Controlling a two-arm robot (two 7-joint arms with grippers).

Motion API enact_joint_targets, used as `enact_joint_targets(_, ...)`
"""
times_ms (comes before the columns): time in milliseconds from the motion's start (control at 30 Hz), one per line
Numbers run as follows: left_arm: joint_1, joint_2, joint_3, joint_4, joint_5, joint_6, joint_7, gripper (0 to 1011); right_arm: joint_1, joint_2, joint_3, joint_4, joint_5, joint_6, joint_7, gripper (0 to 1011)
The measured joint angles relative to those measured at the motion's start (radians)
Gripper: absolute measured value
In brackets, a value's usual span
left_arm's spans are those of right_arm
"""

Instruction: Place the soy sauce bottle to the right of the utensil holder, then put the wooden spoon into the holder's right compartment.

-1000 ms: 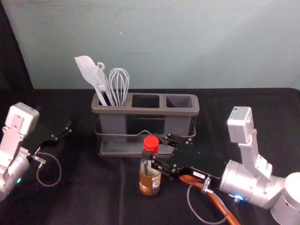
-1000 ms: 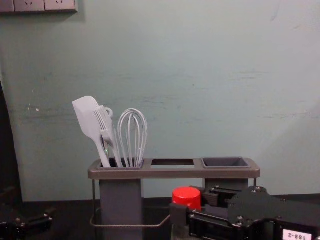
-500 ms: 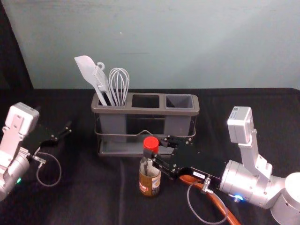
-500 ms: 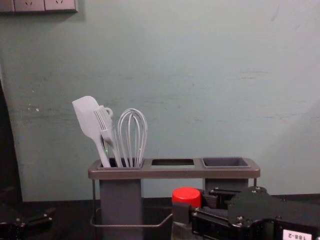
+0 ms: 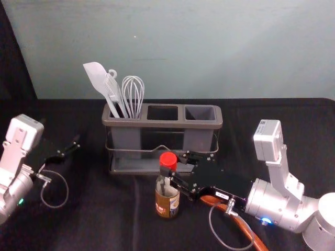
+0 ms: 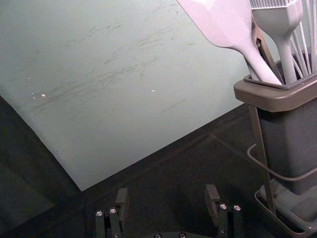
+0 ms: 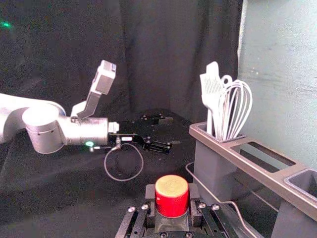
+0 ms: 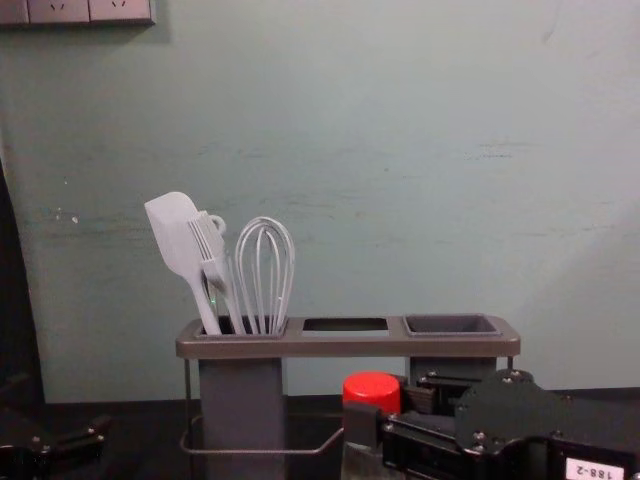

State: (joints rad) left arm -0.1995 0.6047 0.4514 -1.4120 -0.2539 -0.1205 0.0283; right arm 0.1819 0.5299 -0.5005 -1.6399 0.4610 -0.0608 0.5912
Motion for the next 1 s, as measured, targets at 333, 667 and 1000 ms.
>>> enact_joint_targets(333,0.000,0.000,0.000,0.000,0.000,0.000,0.000,1012,-0.081,0.042,0.060,-0.107,0.060,0.032,-0.037,390)
enact_joint_targets(667,0.000,0.000,0.000,0.000,0.000,0.000,0.000,1011,-0.313,0.205,0.216,-0.325,0.118,0.008,-0.076,390)
enact_joint_targets(1000,0.000,0.000,0.000,0.000,0.000,0.000,0.000,1011,-0.502,0.271,0.413,-0.355,0.161,-0.051,-0.109,388)
